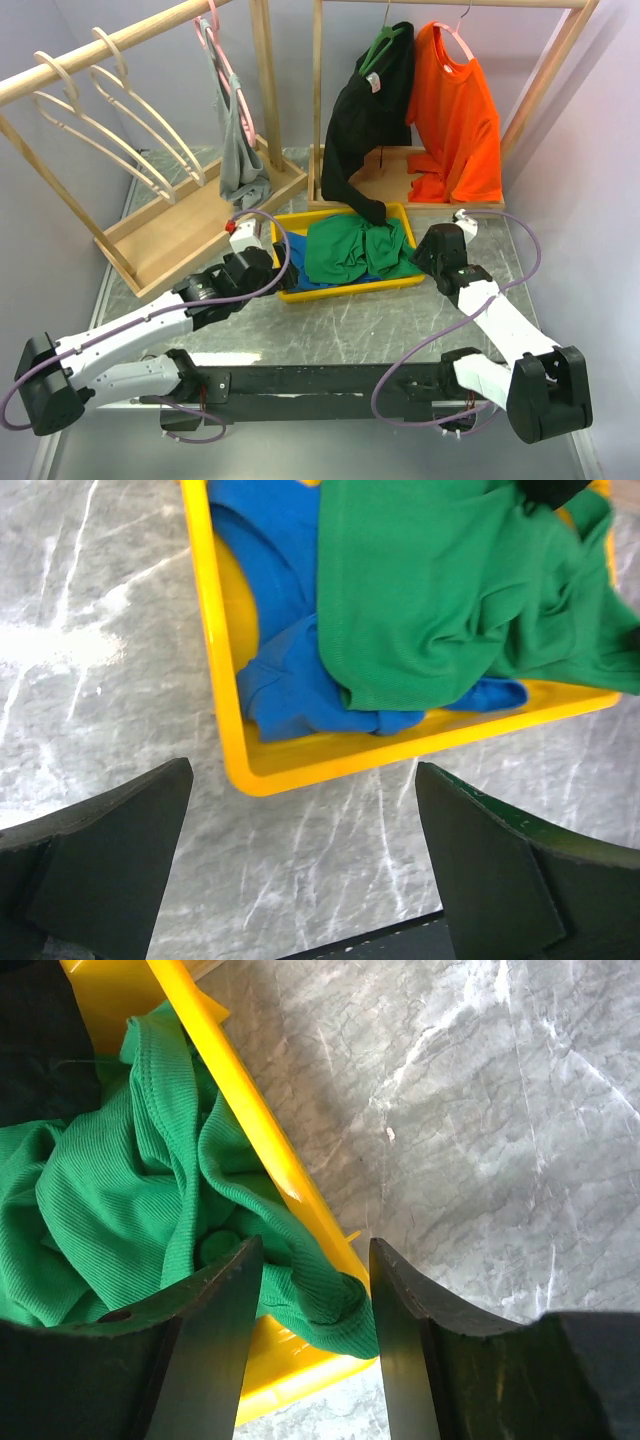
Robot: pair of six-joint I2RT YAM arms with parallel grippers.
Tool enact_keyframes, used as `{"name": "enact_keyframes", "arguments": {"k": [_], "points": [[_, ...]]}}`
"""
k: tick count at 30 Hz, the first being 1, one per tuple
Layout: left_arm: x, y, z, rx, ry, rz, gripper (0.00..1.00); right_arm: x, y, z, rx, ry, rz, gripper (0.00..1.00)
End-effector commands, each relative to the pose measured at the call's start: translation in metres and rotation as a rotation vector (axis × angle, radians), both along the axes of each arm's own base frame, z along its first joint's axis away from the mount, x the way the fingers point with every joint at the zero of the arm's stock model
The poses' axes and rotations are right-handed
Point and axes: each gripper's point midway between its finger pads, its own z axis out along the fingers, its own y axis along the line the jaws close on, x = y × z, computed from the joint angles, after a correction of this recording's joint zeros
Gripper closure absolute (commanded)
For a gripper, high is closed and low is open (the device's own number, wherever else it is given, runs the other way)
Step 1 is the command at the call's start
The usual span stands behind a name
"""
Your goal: Place the tank top on the hanger
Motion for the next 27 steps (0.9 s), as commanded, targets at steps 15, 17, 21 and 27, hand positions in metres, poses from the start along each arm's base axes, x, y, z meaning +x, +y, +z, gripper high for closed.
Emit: {"name": "enact_keyframes", "arguments": {"k": [15, 17, 21, 27], "points": [[0.009, -0.008, 0.028, -0.040, -0.051, -0.005, 0.01, 0.011, 0.021, 0.063, 0.037, -0.134, 0.106, 0.99], [0.009, -0.007, 0.032, -0.048, -0.061, -0.005, 0.01, 0.014, 0.031, 0.089, 0.052, -0.179, 0.138, 1.00], [0.011, -0.006, 0.043, -0.056, -0.079, 0.001, 0.01, 0.015, 0.053, 0.153, 0.091, -0.295, 0.216, 1.00], [0.015, -0.002, 0.055, -0.047, -0.095, 0.025, 0.01, 0.000, 0.110, 0.248, 0.134, -0.430, 0.406, 1.00]]}}
